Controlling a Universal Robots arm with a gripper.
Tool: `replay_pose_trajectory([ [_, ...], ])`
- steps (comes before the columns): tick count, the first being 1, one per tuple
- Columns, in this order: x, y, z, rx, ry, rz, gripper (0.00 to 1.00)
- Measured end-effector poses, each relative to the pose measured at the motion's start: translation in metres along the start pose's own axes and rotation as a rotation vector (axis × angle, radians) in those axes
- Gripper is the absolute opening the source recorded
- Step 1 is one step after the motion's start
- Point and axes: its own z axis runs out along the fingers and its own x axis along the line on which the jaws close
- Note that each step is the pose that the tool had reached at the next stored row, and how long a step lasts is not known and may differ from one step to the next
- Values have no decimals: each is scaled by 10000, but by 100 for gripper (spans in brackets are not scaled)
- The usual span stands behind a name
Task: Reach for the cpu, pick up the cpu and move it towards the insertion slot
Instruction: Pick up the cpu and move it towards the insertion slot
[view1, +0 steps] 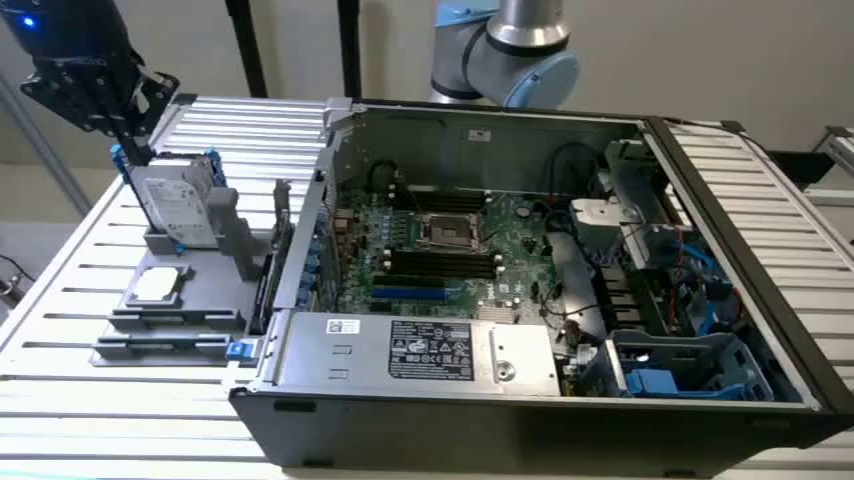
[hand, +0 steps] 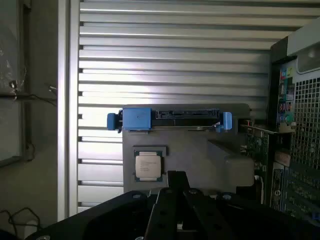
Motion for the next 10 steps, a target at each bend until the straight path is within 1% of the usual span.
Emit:
replay_pose_trajectory([
  [10,0,0,0,1,0,0,11],
])
